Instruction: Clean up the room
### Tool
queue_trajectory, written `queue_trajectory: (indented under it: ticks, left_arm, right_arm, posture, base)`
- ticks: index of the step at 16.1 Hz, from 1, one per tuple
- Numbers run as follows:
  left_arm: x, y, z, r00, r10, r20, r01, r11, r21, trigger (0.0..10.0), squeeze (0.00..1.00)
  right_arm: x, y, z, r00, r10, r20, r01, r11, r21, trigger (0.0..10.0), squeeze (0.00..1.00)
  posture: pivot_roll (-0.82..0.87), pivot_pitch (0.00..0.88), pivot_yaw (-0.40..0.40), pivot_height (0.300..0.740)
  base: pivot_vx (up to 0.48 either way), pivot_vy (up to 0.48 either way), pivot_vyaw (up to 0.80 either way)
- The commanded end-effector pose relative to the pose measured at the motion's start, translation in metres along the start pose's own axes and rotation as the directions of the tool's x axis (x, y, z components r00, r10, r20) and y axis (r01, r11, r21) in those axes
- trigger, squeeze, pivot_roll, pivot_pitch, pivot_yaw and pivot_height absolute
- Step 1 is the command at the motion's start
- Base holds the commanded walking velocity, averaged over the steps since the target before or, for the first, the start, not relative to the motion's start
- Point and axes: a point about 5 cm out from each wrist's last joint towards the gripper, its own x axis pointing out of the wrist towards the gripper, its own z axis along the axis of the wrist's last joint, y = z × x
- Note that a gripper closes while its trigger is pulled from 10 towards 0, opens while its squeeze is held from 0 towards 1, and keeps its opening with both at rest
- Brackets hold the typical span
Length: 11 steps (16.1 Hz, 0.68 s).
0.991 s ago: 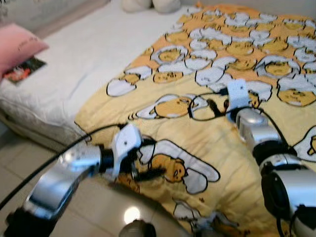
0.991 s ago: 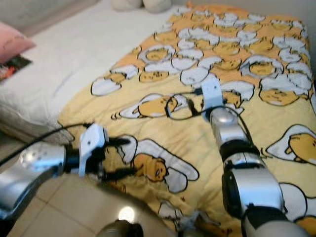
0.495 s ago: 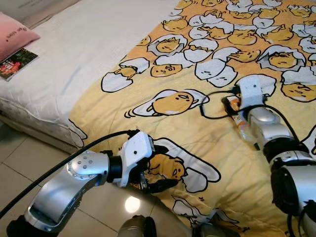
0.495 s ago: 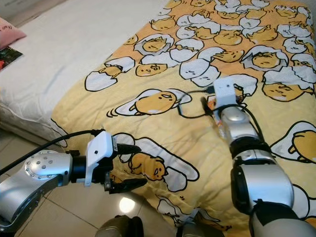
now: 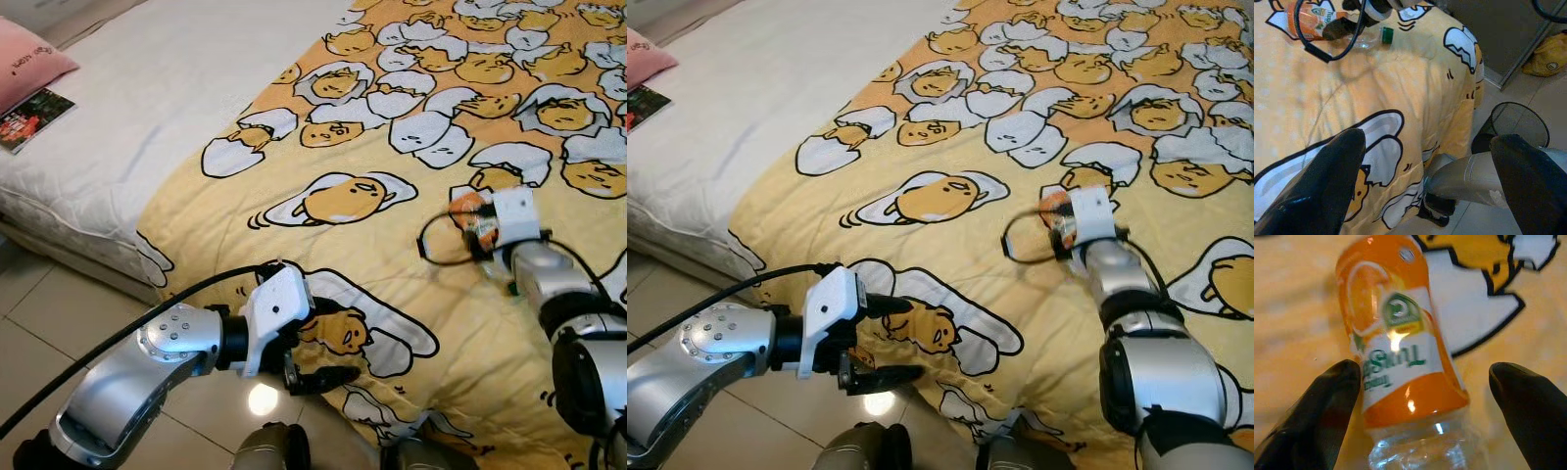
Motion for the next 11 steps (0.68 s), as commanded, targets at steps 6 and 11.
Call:
queue_trajectory:
  ticks: [6,11]
  left_arm:
    - [0.000,0.002,0.000,1.000,0.011,-0.012,-0.010,1.000,0.004,10.0,0.00]
    - [0.006,0.006,-0.002,0.999,0.029,-0.021,-0.029,0.999,0.016,10.0,0.00]
  right_arm:
    - [0.000,0.011,-0.016,0.996,0.074,-0.056,-0.067,0.992,0.108,0.0,0.00]
    - [0.000,0.021,-0.024,0.985,0.150,-0.081,-0.124,0.957,0.264,0.0,0.00]
  posture:
    - [0.10,0.148,0.088,0.740]
    - [0.10,0.121,0.074,0.740]
  base:
    - [0.000,0.000,0.00]
    - [0.000,0.000,0.00]
